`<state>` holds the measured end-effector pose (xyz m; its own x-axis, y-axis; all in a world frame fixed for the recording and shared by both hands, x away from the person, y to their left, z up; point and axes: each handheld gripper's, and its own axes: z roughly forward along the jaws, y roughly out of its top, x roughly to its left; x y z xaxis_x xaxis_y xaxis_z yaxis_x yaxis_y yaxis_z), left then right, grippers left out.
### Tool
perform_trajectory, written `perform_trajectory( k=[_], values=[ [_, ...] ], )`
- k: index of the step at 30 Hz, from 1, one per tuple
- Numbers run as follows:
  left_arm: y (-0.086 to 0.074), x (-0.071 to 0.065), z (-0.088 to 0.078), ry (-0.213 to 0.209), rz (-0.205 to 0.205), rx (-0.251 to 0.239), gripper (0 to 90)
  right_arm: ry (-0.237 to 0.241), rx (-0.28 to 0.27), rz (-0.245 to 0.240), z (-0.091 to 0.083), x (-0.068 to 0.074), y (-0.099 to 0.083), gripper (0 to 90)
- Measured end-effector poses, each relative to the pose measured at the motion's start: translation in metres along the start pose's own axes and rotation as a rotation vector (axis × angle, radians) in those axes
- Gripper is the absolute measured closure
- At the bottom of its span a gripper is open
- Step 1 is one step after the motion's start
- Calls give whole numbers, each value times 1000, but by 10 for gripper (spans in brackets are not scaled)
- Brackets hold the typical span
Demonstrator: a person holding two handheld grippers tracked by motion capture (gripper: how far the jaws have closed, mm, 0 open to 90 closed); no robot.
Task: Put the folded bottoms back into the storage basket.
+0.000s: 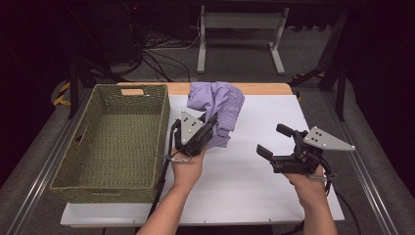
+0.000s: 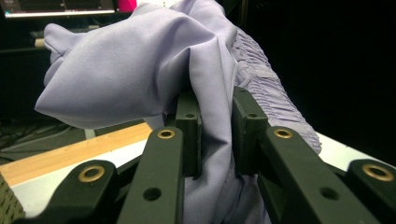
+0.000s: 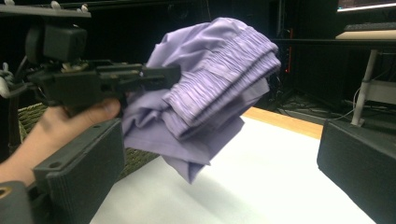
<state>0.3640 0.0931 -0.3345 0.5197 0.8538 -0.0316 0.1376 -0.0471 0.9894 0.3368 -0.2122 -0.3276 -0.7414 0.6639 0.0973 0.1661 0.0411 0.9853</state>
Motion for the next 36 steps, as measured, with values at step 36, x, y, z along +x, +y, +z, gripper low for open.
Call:
perform_trajectory(
  k=[36],
  values=[
    [18, 99, -106, 230, -86, -28, 760, 1, 7, 1, 3, 1, -2, 18]
  ],
)
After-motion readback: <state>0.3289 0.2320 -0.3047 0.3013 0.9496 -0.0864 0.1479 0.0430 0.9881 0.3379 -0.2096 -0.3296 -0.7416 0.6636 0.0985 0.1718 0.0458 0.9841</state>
